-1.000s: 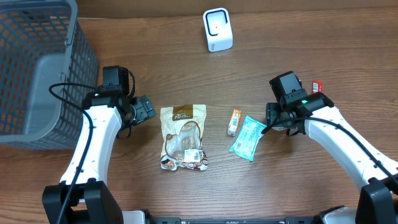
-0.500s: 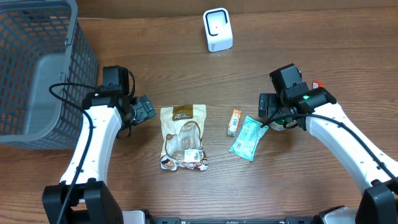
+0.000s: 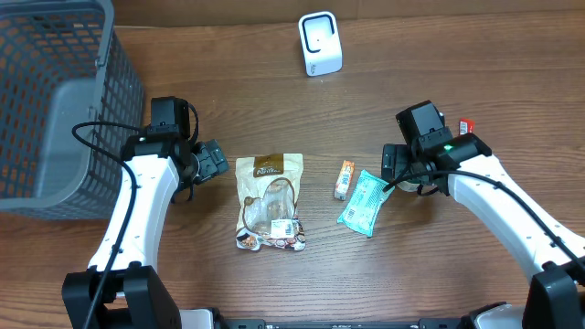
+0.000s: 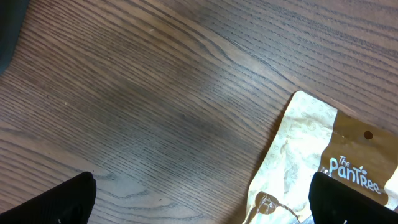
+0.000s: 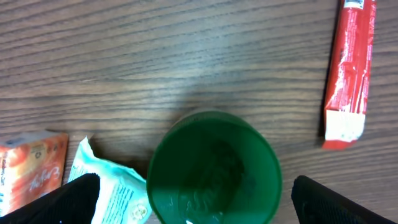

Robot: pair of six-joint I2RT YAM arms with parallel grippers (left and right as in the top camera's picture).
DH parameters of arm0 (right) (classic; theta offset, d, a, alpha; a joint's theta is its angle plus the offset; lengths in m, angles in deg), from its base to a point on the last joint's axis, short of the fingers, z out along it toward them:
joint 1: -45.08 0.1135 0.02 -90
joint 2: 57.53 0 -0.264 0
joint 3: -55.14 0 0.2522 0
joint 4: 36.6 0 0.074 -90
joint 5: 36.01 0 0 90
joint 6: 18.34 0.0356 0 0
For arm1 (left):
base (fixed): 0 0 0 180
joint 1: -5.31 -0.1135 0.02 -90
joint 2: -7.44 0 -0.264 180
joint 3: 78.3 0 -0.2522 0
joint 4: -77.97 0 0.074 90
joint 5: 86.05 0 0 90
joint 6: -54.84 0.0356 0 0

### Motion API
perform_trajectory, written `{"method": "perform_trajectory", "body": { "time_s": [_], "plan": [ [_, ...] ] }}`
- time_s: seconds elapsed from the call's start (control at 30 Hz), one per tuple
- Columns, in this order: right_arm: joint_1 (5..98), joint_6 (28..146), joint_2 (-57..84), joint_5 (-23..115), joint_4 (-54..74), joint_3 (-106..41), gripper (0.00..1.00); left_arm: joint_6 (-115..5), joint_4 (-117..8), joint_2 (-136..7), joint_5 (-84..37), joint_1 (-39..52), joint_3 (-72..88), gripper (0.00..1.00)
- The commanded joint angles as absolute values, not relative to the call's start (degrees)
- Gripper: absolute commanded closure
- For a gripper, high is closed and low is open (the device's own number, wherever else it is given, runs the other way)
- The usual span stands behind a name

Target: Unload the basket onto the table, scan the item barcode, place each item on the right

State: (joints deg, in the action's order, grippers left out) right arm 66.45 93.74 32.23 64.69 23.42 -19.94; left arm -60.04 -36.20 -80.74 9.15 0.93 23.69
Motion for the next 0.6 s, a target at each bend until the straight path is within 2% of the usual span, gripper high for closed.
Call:
{"method": "perform_trajectory", "body": {
  "time_s": [0.0,0.57],
  "plan": [
    [66.21,94.12,32.27,64.71,21.96,-18.41,0.00,-59.39,-36.22,-80.61,9.74,0.82,22.86,0.00],
    [66.21,94.12,34.15,67.20,21.54,-17.75,0.00,-59.39,-36.22,-80.61,9.74,0.82,22.86,0.00]
  ]
}}
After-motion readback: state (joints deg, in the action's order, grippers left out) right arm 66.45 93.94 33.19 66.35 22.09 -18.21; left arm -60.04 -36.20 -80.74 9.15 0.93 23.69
